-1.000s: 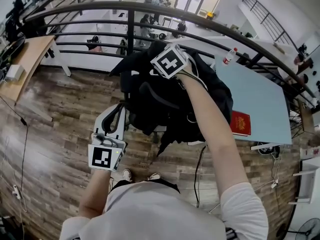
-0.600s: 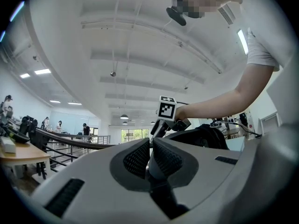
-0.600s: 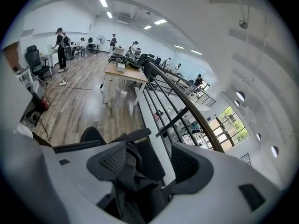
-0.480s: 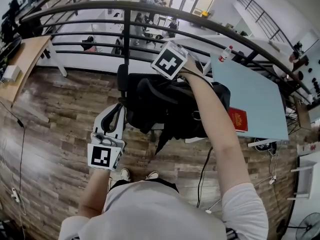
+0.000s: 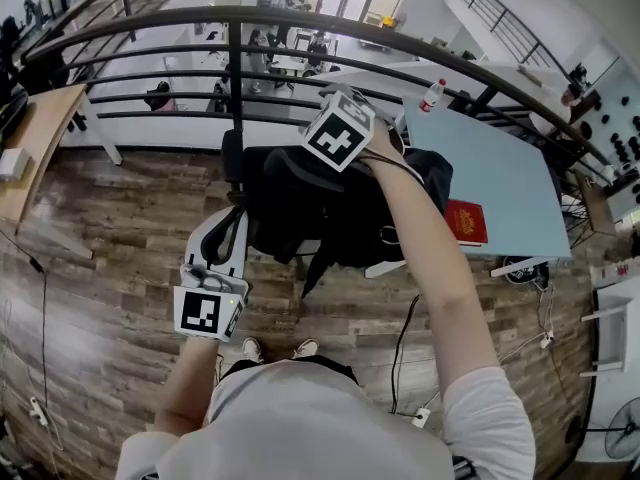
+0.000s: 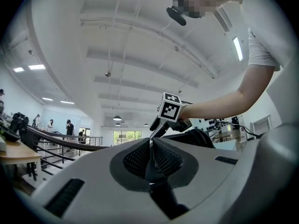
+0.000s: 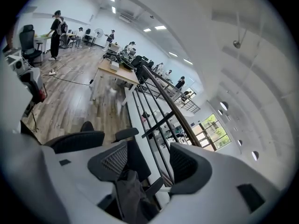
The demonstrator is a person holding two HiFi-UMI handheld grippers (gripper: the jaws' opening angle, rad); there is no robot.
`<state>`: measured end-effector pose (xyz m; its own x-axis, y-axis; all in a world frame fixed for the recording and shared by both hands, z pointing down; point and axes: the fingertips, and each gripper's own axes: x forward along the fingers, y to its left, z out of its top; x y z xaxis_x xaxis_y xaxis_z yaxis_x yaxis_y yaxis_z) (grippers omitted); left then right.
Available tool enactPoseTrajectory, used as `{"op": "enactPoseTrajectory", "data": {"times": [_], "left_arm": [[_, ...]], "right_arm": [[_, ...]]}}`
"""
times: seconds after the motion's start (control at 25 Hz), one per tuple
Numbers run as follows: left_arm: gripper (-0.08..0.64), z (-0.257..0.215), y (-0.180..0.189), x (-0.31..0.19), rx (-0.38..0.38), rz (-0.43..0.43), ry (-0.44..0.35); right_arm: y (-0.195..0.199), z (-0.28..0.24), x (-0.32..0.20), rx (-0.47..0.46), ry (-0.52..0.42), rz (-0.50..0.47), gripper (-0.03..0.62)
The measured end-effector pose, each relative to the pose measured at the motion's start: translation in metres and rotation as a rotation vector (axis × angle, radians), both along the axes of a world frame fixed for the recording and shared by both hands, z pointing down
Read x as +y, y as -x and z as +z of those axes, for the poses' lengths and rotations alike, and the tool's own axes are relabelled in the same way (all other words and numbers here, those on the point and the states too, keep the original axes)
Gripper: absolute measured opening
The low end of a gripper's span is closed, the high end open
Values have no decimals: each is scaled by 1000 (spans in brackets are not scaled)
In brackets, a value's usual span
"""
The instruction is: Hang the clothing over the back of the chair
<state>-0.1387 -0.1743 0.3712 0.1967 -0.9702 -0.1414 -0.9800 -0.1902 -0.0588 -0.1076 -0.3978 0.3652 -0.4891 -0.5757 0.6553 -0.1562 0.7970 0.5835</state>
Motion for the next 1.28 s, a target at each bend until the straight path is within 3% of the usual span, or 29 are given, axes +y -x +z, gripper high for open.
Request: {"op": "enactPoseTrajectory", "data": {"times": [0.28, 0.4, 0.52, 0.92, 1.28], "left_arm": [[40, 2, -12, 7, 10, 64, 2], [40, 0, -17, 10, 23, 102, -9], [40, 0, -19, 13, 37, 126, -18], [29, 0, -7, 12, -19, 149, -4], [29, 6, 8, 9, -39, 181, 12]], "right_arm": [[-24, -6, 12, -2, -26, 56, 258], [-35, -18, 13, -61, -61, 96, 241], [-42, -32, 18, -140, -102, 134, 196], [-70, -62, 41, -293, -209, 227, 26], [-107, -75, 64, -429, -292, 310, 18]]}}
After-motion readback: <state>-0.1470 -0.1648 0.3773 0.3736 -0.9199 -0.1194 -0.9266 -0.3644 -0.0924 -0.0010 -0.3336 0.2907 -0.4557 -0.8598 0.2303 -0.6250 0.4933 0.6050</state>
